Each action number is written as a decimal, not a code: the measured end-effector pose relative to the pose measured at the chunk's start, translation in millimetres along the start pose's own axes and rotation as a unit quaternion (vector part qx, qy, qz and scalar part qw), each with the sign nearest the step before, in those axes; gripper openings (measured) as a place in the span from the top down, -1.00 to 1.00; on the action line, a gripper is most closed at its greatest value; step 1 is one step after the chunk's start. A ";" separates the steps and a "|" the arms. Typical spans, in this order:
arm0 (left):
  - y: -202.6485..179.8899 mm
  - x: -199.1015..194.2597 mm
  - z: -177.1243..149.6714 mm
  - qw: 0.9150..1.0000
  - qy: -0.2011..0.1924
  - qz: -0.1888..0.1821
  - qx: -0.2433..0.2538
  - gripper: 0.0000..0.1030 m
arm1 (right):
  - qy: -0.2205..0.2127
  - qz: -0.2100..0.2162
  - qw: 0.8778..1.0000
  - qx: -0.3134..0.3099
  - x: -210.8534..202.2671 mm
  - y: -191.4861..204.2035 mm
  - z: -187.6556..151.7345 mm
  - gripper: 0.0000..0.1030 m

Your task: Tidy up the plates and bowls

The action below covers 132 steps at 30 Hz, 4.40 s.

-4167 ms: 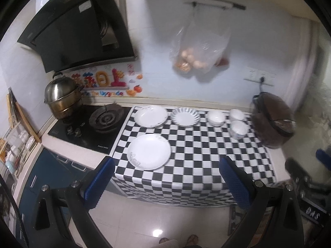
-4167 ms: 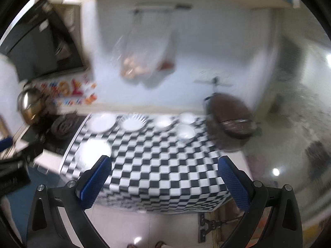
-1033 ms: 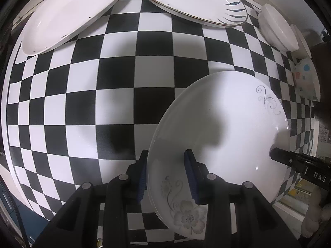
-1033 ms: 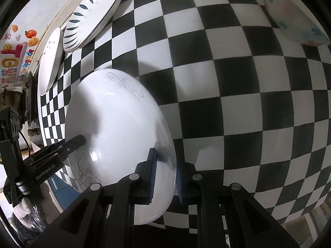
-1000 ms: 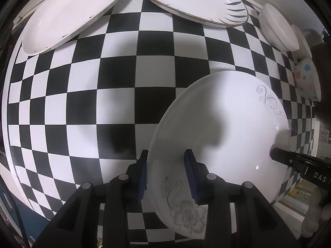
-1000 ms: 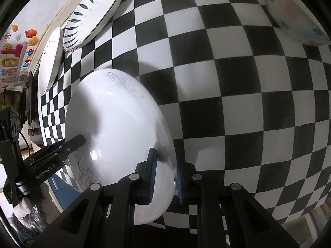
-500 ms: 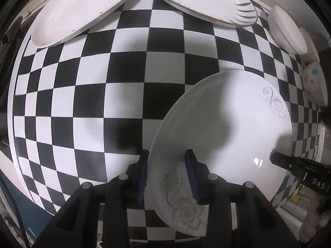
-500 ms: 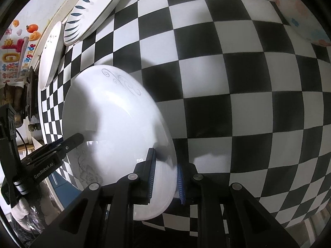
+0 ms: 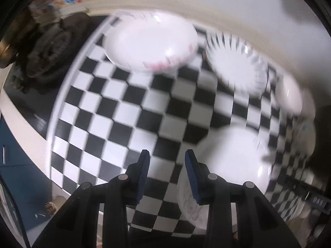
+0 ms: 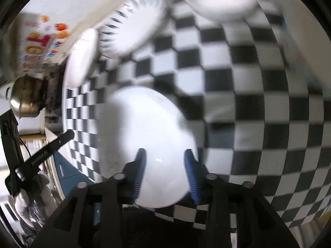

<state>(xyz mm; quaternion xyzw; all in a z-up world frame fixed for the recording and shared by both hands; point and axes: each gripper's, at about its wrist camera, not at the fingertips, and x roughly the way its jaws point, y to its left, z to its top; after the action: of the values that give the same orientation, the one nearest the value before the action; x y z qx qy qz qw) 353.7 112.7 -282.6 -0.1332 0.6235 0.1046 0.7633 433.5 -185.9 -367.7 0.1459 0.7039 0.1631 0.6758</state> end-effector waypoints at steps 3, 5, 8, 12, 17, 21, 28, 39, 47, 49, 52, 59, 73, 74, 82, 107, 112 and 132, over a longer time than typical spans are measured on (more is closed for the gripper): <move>14.6 -21.2 27.9 0.999 -0.028 -0.015 -0.020 0.28 | -0.031 0.018 0.999 -0.034 -23.6 35.3 15.2 -0.27; 22.8 -25.3 46.0 0.998 -0.042 -0.029 -0.033 0.26 | -0.059 0.039 0.996 -0.053 -33.9 56.2 24.4 -0.58; 36.7 -21.4 73.7 0.997 -0.048 -0.035 -0.043 0.26 | -0.094 0.045 0.990 -0.093 -39.5 93.9 45.3 -0.68; 63.7 -4.3 107.5 0.996 -0.043 -0.044 -0.061 0.26 | -0.078 0.005 0.988 -0.133 -22.7 144.3 87.7 -0.69; 103.0 23.4 138.4 0.994 -0.020 -0.055 -0.094 0.26 | -0.042 -0.013 0.991 -0.129 13.4 185.4 145.5 -0.69; 129.4 57.5 156.0 0.990 0.011 -0.072 -0.119 0.26 | -0.010 -0.024 0.992 -0.124 54.3 210.8 191.9 -0.68; 140.5 107.2 173.3 0.986 0.052 -0.088 -0.131 0.27 | 0.026 -0.058 0.989 -0.133 116.1 226.5 250.3 -0.61; 129.7 144.7 190.4 0.986 0.076 -0.091 -0.117 0.27 | 0.083 -0.061 0.986 -0.129 173.3 220.9 294.2 -0.35; 124.9 148.2 189.8 0.988 0.065 -0.086 -0.107 0.32 | 0.110 -0.056 0.983 -0.138 193.3 222.5 298.6 0.24; 126.1 147.8 190.7 0.989 0.060 -0.085 -0.107 0.45 | 0.106 -0.067 0.982 -0.143 192.7 223.4 297.5 0.40; 131.3 147.4 187.7 0.988 0.057 -0.090 -0.116 0.56 | 0.102 -0.081 0.980 -0.152 188.9 219.8 295.9 0.52; 141.2 137.0 183.3 0.988 0.044 -0.086 -0.118 0.56 | 0.104 -0.077 0.979 -0.156 185.0 216.3 284.7 0.55; 114.9 100.0 160.1 0.993 0.025 -0.078 -0.091 0.56 | 0.083 -0.059 0.983 -0.152 152.8 211.8 251.6 0.68; 117.7 95.6 158.6 0.993 0.024 -0.078 -0.090 0.56 | 0.080 -0.057 0.984 -0.151 149.2 211.0 248.5 0.68; 110.6 67.5 150.0 0.994 0.007 -0.085 -0.063 0.56 | 0.049 -0.035 0.988 -0.139 107.7 201.5 218.6 0.69; -3.4 -4.9 80.7 0.987 -0.017 -0.128 0.096 0.56 | -0.079 -0.003 0.996 -0.049 -47.1 77.8 52.8 0.70; -22.9 12.0 64.9 0.985 0.004 -0.121 0.126 0.56 | -0.077 0.002 0.997 -0.016 -39.4 43.3 24.7 0.70; -42.1 82.2 3.1 0.979 0.092 -0.080 0.165 0.54 | -0.010 -0.013 0.999 0.029 32.3 -17.8 -30.4 0.70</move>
<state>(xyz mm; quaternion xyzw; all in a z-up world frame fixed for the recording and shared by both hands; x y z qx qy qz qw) 386.8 73.6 -359.4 -0.0644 0.6866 -0.0739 0.7204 401.9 -189.2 -403.4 0.1583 0.7034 0.1321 0.6802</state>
